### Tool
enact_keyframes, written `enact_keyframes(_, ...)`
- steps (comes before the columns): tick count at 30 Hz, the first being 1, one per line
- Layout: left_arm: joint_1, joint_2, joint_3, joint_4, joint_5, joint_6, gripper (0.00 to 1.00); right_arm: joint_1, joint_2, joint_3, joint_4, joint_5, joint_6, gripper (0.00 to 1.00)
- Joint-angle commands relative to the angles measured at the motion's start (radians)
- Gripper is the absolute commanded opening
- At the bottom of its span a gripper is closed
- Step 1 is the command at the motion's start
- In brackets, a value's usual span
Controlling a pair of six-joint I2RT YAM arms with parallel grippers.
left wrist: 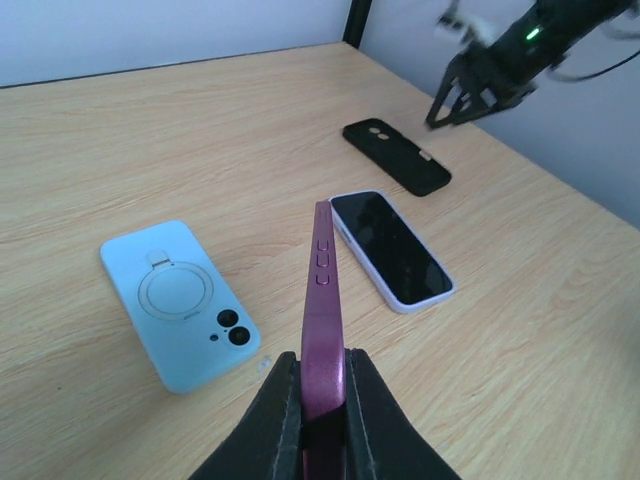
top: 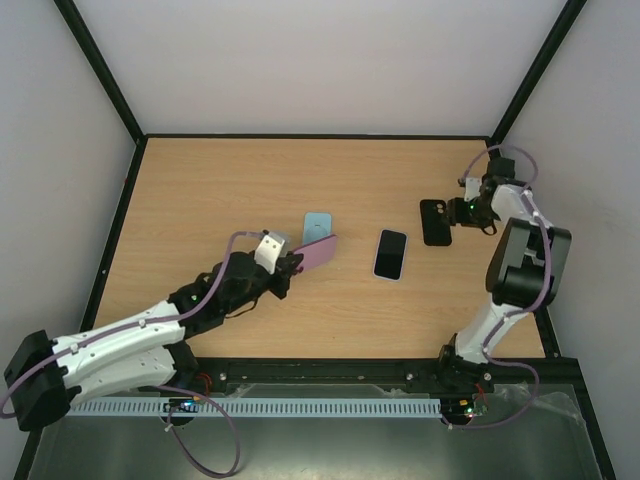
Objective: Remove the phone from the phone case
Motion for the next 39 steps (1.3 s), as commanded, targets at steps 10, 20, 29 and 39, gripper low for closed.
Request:
enact_keyframes(10,-0.016,0.493,0.32,0.153,-0.182,0.214,0.02,0.004,-0.628,-0.334,0.119,-0.266,0.137,0.58)
enact_keyframes(20,-0.072,0.847,0.69,0.023,-0.366,0.513,0.03,0.004,-0.907,-0.486,0.199,-0.295,0.086,0.6)
enact_keyframes(29,-0.106,1.141,0.895,0.0,-0.572,0.776,0.02,0.002,-0.998,-0.565,0.26,-0.224,0.158,0.6)
enact_keyframes(39,-0.113,1.415,1.031,-0.032,-0.748,0.915,0.12,0.002,-1.025,-0.62,0.326,-0.221,0.188,0.6)
